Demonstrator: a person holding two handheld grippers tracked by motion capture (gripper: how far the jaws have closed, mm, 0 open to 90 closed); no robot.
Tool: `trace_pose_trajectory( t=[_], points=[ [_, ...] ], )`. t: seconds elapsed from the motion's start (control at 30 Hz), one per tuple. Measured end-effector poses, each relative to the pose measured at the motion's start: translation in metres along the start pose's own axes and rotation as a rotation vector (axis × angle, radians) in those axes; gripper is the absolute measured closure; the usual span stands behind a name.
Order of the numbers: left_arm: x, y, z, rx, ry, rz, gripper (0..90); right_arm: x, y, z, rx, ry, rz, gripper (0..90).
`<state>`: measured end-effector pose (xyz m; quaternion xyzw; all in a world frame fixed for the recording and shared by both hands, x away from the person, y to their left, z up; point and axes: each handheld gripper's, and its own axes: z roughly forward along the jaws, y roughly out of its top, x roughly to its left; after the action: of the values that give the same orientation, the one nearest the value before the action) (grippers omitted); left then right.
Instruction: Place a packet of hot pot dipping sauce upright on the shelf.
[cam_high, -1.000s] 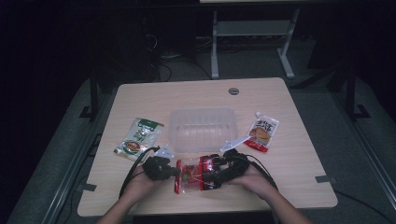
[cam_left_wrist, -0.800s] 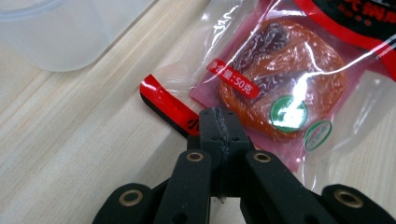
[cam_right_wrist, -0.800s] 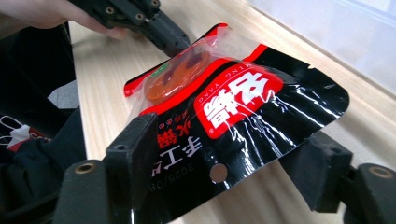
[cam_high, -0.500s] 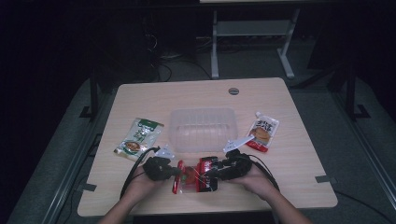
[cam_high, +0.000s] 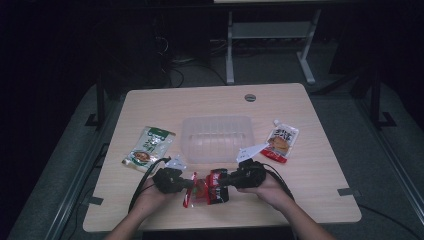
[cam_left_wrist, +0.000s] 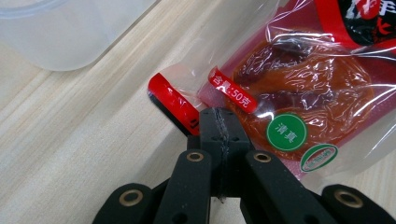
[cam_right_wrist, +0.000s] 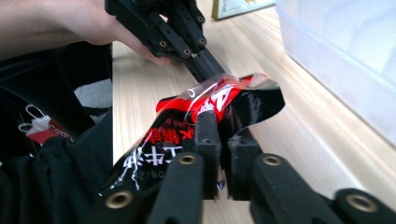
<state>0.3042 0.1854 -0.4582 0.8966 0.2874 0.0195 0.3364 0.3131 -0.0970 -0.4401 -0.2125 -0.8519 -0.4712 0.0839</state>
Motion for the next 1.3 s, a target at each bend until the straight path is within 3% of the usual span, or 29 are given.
trace_pose_trajectory(
  t=[0.1,0.47,0.63,0.9,1.3],
  points=[
    [0.001,0.000,0.000,-0.004,-0.007,-0.005,89.8,0.003,0.004,0.003,0.004,0.011,-0.030,89.0],
    [0.002,-0.001,-0.001,-0.006,-0.023,-0.002,88.1,0.007,0.003,0.001,-0.018,0.067,-0.040,90.0],
    [0.003,0.000,-0.008,-0.030,-0.021,0.010,85.1,0.010,0.006,-0.006,-0.073,0.108,-0.054,90.0],
    [0.004,-0.002,-0.018,-0.064,-0.040,-0.004,78.7,0.013,0.008,-0.018,-0.124,0.118,-0.060,90.0],
    [0.005,-0.006,-0.044,-0.055,-0.033,0.053,65.5,0.019,0.012,-0.034,-0.187,0.150,-0.080,90.0]
  ],
)
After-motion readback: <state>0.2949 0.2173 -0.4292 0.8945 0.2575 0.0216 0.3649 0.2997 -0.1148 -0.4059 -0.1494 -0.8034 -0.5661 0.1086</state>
